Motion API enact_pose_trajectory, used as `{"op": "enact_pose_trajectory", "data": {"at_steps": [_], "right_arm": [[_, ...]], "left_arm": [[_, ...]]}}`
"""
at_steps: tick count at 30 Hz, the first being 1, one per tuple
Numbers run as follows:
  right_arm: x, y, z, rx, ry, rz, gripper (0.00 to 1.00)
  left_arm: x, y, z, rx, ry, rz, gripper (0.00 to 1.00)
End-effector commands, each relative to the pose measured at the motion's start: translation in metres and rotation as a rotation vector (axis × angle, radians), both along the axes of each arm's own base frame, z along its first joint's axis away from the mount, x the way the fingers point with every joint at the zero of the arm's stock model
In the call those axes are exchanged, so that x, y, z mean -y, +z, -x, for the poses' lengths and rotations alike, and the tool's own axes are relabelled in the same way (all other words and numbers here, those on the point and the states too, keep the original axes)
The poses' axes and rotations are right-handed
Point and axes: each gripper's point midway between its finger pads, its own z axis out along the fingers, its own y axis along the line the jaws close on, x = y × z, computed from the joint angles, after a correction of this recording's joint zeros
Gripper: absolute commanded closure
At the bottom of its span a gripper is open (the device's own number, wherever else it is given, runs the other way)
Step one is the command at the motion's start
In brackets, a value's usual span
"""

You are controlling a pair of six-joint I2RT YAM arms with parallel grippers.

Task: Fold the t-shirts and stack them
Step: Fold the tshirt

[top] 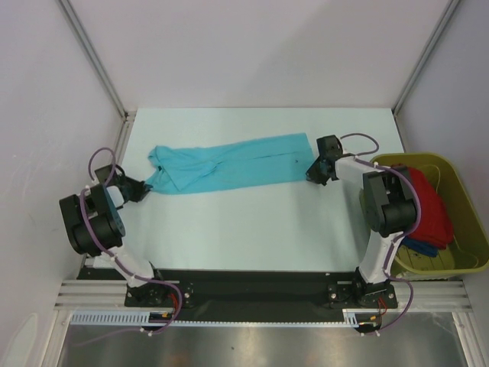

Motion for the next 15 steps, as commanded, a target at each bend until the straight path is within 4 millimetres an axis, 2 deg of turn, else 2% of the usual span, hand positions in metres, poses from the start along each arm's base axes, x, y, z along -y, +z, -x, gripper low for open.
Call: {"op": "enact_pose_trajectory", "data": {"at_steps": [1,5,9,10,11,13,14,15], "right_arm": [[0.006,-0.006,0.027,-0.052,0.042,0.028,1.00],[-0.002,0.002,0.048,-0.048,0.056,0.004,1.00],[-0.022,0.013,0.083,-0.040,0.061,-0.004,1.00],[-0.037,0.015,0.094,-0.039,0.085,-0.007,1.00],[-0.041,0.017,0.100,-0.031,0.078,-0.005,1.00],[-0.056,0.021,0.119,-0.024,0.056,-0.032,1.00],[-0.078,0.023,0.136,-0.024,0.103,-0.033,1.00],[-0.083,0.025,0.144,-0.013,0.084,-0.023,1.00]], "left_arm": [[-0.016,0.005,-0.025,0.045,-0.017,-0.055,0.90],[-0.021,0.006,-0.046,0.071,-0.016,-0.057,0.91],[-0.022,0.007,-0.064,0.104,0.004,-0.031,0.91],[-0.024,0.012,-0.072,0.119,0.003,-0.038,0.91],[-0.026,0.006,-0.075,0.109,0.003,-0.030,0.91],[-0.030,0.015,-0.091,0.139,-0.008,-0.051,0.91],[-0.032,0.016,-0.095,0.138,-0.012,-0.062,0.91],[-0.034,0.010,-0.097,0.122,-0.023,-0.072,0.91]]}}
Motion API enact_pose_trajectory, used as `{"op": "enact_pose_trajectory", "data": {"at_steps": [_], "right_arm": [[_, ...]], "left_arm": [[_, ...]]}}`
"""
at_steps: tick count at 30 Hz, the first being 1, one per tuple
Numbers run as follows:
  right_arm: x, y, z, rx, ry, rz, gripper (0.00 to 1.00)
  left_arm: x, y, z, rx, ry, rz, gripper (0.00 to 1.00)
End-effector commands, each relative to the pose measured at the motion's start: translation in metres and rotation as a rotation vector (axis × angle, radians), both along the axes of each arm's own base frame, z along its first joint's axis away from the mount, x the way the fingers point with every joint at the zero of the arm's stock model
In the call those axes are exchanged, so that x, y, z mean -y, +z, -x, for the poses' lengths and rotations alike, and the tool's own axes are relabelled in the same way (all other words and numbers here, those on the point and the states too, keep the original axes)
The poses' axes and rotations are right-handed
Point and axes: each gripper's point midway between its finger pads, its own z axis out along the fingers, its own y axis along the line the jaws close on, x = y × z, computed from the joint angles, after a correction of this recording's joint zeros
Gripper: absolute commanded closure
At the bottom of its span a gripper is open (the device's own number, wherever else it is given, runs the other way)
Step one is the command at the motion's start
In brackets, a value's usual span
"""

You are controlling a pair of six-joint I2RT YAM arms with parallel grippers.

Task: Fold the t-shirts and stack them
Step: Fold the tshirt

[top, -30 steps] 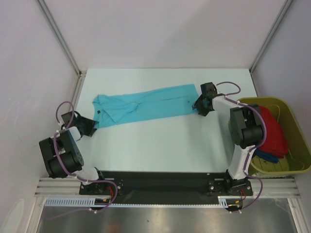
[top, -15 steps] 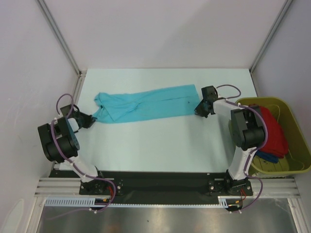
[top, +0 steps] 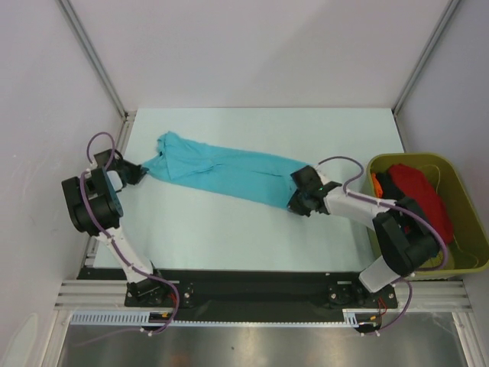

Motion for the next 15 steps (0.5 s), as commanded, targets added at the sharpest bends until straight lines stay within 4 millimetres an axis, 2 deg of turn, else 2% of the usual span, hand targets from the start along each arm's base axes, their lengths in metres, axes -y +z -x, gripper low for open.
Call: {"op": "enact_pose_trajectory", "data": {"at_steps": [1,2,3,5,6,8,9,11,13,14,15], "right_arm": [[-0.028,0.015,0.032,0.028,-0.084,-0.032,1.00],[-0.051,0.015,0.057,0.032,-0.027,-0.048,1.00],[-0.058,0.015,0.065,0.048,-0.029,-0.052,1.00],[-0.081,0.011,0.088,0.028,-0.009,-0.077,1.00],[-0.101,0.009,0.111,0.012,0.060,-0.086,1.00],[-0.121,0.006,0.131,-0.014,0.135,-0.083,1.00],[-0.140,0.007,0.150,-0.010,0.226,-0.099,1.00],[-0.158,0.003,0.173,-0.034,0.351,-0.101,1.00],[-0.173,0.001,0.187,-0.048,0.442,-0.111,0.93],[-0.175,0.002,0.191,-0.055,0.479,-0.110,0.82],[-0.179,0.010,0.193,-0.048,0.560,-0.103,0.77]], "left_arm": [[-0.015,0.014,-0.032,0.056,-0.010,-0.071,0.91],[-0.018,0.015,-0.036,0.059,-0.007,-0.084,0.91],[-0.020,0.010,-0.038,0.054,-0.012,-0.093,0.91],[-0.027,0.017,-0.049,0.073,-0.014,-0.115,0.90],[-0.029,0.015,-0.051,0.064,-0.022,-0.128,0.90],[-0.037,0.020,-0.058,0.066,-0.020,-0.151,0.87],[-0.040,0.021,-0.059,0.069,-0.017,-0.159,0.85],[-0.044,0.030,-0.061,0.091,-0.015,-0.175,0.83],[-0.051,0.036,-0.059,0.089,-0.009,-0.198,0.75],[-0.054,0.046,-0.059,0.095,-0.006,-0.215,0.63],[-0.058,0.044,-0.052,0.055,0.005,-0.231,0.55]]}}
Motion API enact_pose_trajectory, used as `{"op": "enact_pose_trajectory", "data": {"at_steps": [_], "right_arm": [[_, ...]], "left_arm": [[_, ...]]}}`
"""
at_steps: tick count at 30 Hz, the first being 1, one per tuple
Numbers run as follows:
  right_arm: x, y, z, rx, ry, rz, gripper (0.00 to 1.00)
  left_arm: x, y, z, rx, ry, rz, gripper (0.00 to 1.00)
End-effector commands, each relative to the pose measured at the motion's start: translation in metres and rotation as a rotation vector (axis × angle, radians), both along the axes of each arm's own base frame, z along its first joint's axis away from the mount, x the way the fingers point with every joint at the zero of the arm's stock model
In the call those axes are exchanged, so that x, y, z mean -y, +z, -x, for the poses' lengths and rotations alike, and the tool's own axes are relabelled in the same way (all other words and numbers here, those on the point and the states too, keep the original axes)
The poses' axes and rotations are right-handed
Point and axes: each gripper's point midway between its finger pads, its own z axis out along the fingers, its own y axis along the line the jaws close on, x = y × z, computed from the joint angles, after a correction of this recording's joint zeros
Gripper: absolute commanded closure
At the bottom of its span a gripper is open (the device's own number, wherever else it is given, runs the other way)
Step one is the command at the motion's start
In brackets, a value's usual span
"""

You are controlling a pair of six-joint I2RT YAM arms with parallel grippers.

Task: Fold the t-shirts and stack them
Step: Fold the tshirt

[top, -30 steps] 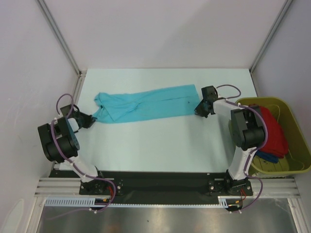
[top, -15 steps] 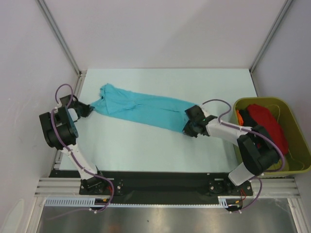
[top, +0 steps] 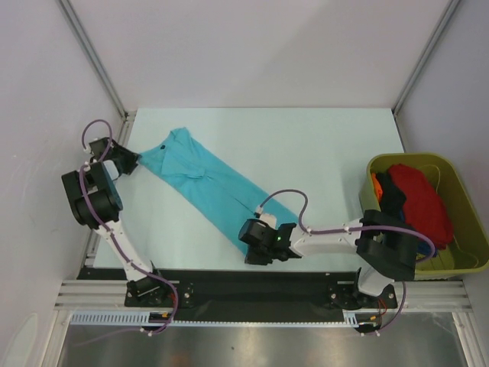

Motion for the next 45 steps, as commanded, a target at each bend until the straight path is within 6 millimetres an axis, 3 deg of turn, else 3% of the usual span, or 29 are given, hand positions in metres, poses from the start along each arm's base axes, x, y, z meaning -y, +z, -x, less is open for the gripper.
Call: {"op": "enact_pose_trajectory", "data": {"at_steps": [1,2,3,6,7,8,9,10,12,13,14,15,18,20,22,25,28,33,43,45], "right_arm": [[-0.022,0.026,0.002,0.039,0.177,-0.039,0.74],[-0.021,0.033,0.002,0.062,0.221,-0.030,0.64],[-0.014,0.045,0.002,0.110,0.310,-0.004,0.59],[0.009,0.059,0.003,0.173,0.403,0.042,0.45],[0.024,0.068,0.003,0.218,0.447,0.034,0.43],[0.039,0.070,-0.012,0.235,0.418,0.040,0.35],[0.050,0.072,-0.016,0.240,0.419,0.019,0.32],[0.072,0.069,-0.024,0.265,0.438,0.018,0.32],[0.106,0.072,-0.061,0.263,0.349,-0.036,0.35],[0.119,0.073,-0.074,0.287,0.325,-0.034,0.36],[0.128,0.081,-0.085,0.338,0.346,-0.039,0.38],[0.146,0.086,-0.109,0.376,0.291,-0.035,0.39],[0.162,0.094,-0.140,0.414,0.318,-0.035,0.43],[0.159,0.088,-0.145,0.377,0.406,-0.109,0.46],[0.170,0.080,-0.156,0.351,0.411,-0.118,0.50],[0.167,0.064,-0.167,0.304,0.484,-0.148,0.59],[0.166,0.045,-0.176,0.234,0.472,-0.144,0.58],[0.157,0.027,-0.171,0.173,0.482,-0.148,0.52],[0.159,0.000,-0.170,0.076,0.494,-0.072,0.52],[0.160,-0.003,-0.169,0.067,0.492,-0.069,0.53]], "left_arm": [[-0.023,0.037,-0.001,0.013,0.025,-0.110,0.51],[-0.027,0.051,0.002,0.021,0.037,-0.134,0.39],[-0.026,0.050,0.010,-0.013,0.044,-0.132,0.36],[-0.018,0.073,0.025,-0.004,0.047,-0.141,0.32],[-0.011,0.067,0.036,-0.022,0.040,-0.127,0.32],[-0.006,0.069,0.042,-0.024,0.034,-0.123,0.32],[0.003,0.084,0.049,0.001,0.018,-0.126,0.32],[0.018,0.073,0.061,-0.012,-0.022,-0.088,0.32],[0.042,0.087,0.067,0.059,-0.090,-0.076,0.33],[0.054,0.075,0.079,0.043,-0.116,-0.054,0.33],[0.064,0.075,0.083,0.054,-0.150,-0.038,0.33],[0.071,0.073,0.088,0.050,-0.174,-0.044,0.34],[0.084,0.066,0.096,0.040,-0.247,-0.014,0.34],[0.092,0.063,0.091,0.015,-0.319,0.032,0.35],[0.094,0.071,0.082,0.039,-0.351,0.048,0.36],[0.090,0.075,0.076,0.058,-0.346,0.067,0.36],[0.085,0.070,0.072,0.061,-0.313,0.127,0.37],[0.075,0.055,0.071,0.050,-0.250,0.191,0.36],[0.052,0.025,0.041,0.021,-0.242,0.174,0.32],[0.047,0.028,0.032,0.031,-0.236,0.169,0.32]]}}
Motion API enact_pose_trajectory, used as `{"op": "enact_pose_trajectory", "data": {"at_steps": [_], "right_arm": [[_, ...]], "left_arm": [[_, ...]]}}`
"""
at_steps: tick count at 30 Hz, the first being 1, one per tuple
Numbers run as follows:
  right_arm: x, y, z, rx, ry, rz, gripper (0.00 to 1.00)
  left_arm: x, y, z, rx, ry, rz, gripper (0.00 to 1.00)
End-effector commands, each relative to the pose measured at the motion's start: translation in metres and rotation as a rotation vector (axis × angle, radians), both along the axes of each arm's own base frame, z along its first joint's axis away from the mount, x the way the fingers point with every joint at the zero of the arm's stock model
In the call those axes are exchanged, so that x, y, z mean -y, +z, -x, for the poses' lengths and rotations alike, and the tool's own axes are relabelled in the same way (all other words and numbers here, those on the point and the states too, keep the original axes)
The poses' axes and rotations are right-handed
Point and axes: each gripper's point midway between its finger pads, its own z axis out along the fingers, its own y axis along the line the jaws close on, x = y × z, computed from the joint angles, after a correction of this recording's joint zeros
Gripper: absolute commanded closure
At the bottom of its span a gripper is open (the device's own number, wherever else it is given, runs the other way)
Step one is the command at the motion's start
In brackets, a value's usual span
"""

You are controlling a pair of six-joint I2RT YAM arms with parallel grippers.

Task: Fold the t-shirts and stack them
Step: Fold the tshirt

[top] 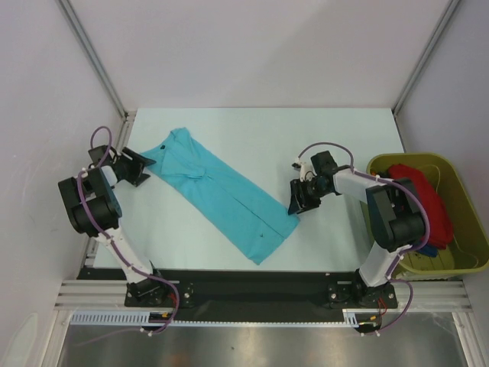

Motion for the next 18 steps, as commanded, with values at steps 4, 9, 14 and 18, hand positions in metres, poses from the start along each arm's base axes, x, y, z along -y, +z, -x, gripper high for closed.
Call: {"op": "enact_pose_trajectory", "data": {"at_steps": [4,9,14,18], "right_arm": [[0.005,-0.012,0.001,-0.022,0.018,0.065,0.57],[0.009,-0.020,0.001,-0.053,0.000,0.099,0.75],[0.008,-0.023,0.003,-0.067,-0.035,0.139,0.94],[0.007,-0.018,0.002,-0.066,-0.092,0.159,0.99]], "left_arm": [[-0.023,0.006,-0.034,0.043,0.021,-0.017,0.33],[-0.032,-0.011,-0.052,0.024,0.028,-0.012,0.39],[-0.023,-0.018,-0.074,0.044,-0.042,-0.029,0.66],[-0.010,-0.017,-0.097,0.072,-0.093,-0.050,0.86]]}}
